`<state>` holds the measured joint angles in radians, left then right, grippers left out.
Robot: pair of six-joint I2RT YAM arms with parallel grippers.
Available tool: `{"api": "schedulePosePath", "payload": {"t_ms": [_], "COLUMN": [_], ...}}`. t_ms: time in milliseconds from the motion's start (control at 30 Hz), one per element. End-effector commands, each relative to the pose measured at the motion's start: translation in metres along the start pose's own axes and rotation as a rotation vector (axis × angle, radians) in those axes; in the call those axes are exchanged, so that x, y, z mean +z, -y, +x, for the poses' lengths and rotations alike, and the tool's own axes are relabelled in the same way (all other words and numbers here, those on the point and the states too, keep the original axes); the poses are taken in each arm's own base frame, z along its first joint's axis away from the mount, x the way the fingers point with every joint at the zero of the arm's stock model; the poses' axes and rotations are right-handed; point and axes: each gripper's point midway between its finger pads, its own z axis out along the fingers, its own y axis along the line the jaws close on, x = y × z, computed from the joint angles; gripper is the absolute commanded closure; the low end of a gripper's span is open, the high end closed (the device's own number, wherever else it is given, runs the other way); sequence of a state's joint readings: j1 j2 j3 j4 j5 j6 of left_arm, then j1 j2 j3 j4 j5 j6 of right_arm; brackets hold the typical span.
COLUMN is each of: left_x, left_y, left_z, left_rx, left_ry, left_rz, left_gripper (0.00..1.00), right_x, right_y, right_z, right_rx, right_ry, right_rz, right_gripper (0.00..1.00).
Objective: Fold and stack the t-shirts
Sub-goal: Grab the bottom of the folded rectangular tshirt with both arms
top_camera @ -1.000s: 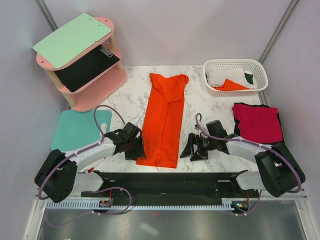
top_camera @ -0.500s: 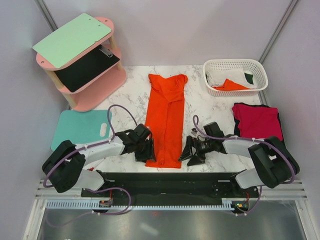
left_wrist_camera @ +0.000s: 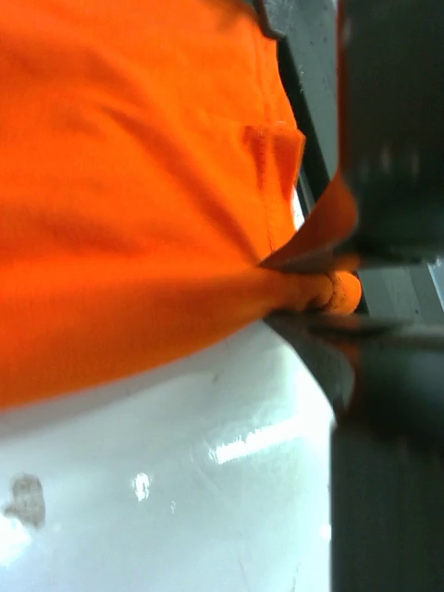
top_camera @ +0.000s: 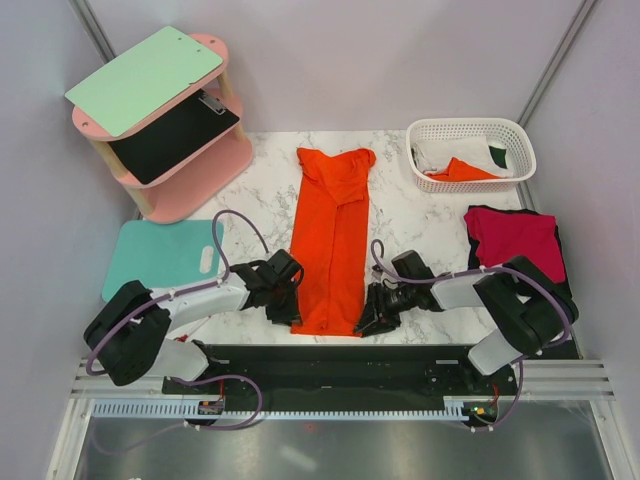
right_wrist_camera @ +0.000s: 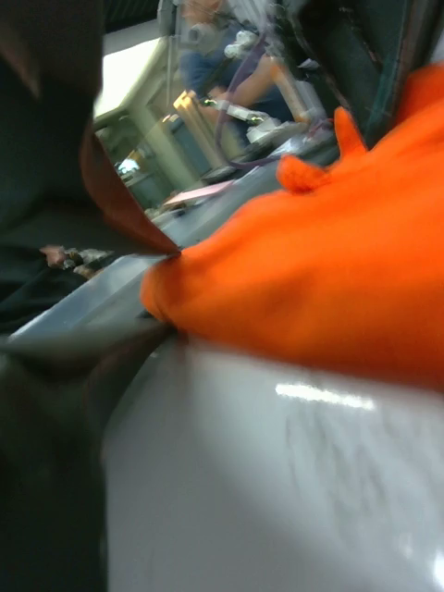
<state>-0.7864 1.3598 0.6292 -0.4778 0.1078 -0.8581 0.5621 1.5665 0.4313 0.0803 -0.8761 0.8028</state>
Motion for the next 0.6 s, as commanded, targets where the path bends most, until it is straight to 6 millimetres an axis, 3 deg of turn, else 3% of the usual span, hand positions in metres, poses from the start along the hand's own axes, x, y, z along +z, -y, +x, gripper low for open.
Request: {"api": "schedulePosePath", "payload": {"t_ms": [0,67,100,167,367,500,567], "left_x": [0.012,0.013,0.013,0.013,0.0,-0.014,-0.018], "left_y": [-0.037,-0.037,-0.038,-0.037,-0.025,-0.006,0.002], "left_z": [0.02,0.019,0.019,0.019,0.008,-0.014,-0.025], "left_rx": [-0.027,-0.022,-0.022,-0.019,-0.006,0.023,0.035], "left_ry": [-0.058,-0.056,-0.058,-0.057,-0.002,0.077,0.107], "left_rz": [-0.15,-0.152,-0.154,-0.151,-0.098,-0.055,-0.047], "left_gripper": [0.8,0.97,0.98,0.98,0.98,0.98,0.98], "right_x": [0.004,0.001,0.0,-0.003,-0.011,-0.026,-0.033], "right_y": [0.056,0.057,0.059,0.057,0.023,-0.002,-0.005], "right_z": [-0.024,-0.029,-0.033,-0.038,-0.045,-0.059,-0.069], "right_rx": [-0.001,-0.007,-0.012,-0.033,-0.146,-0.271,-0.319], "right_ry": [0.189,0.223,0.246,0.276,0.322,0.41,0.458], "right_rz": [0.241,0.255,0.269,0.269,0.195,0.193,0.226], "right_gripper": [0.71,0.84,0.94,1.0,1.0,1.0,1.0]}}
